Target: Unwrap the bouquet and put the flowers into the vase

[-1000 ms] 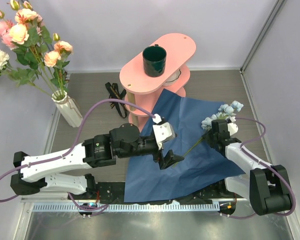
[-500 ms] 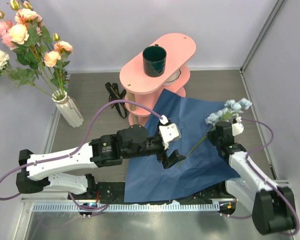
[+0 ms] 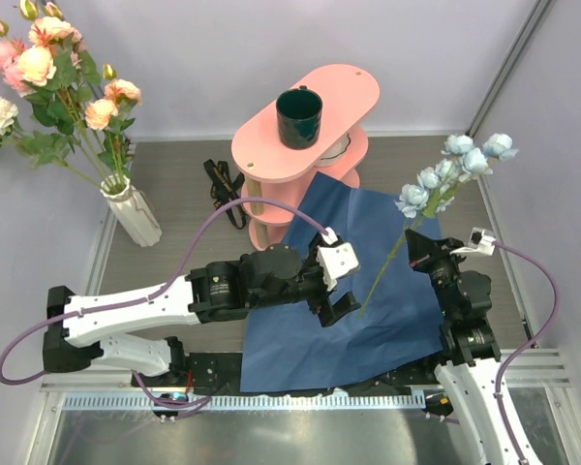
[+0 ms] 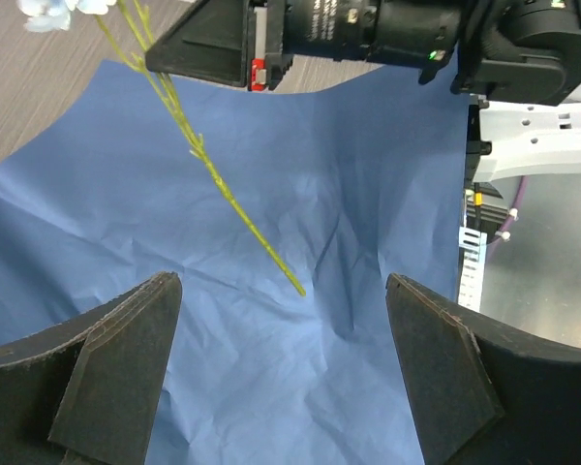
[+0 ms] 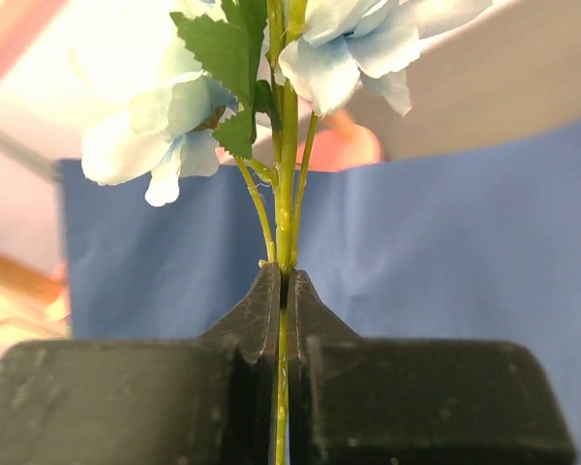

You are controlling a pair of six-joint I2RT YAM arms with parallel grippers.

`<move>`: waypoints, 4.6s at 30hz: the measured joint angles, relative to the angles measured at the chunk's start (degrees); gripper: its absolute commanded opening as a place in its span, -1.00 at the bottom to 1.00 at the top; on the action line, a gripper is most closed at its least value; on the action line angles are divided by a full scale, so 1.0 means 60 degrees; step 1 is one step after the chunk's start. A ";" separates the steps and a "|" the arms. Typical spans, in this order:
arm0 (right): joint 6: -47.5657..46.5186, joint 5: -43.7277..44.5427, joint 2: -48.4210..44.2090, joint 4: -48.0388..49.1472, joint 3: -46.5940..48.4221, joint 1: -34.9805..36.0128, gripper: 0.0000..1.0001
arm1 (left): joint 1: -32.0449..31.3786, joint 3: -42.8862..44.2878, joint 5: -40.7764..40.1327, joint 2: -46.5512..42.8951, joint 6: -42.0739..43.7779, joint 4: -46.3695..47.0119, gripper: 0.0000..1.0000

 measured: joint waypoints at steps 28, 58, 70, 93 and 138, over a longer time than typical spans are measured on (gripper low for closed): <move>0.1810 -0.8907 0.1807 0.6845 0.1344 0.0000 -0.99 | 0.2160 0.0124 0.0331 0.0044 -0.4594 0.2178 0.56; 0.2073 -0.9293 0.2178 0.7253 0.0911 0.0000 0.25 | 0.2441 0.0510 0.2149 0.0226 -0.4277 0.2430 -1.00; -0.0576 -0.6670 0.1752 0.3016 0.1242 0.0007 0.26 | 0.2441 0.1158 -0.2204 -0.3421 -0.2255 -0.1581 -1.00; -0.0965 -0.6105 0.1716 0.2470 0.1242 0.0018 0.25 | 0.9949 0.3577 -0.6451 -0.0466 -0.0659 -0.1541 -1.00; -0.1188 -0.5741 0.1486 0.2390 0.1239 0.0576 0.26 | 1.2462 0.4058 -0.9267 0.1475 0.0925 0.2014 -0.99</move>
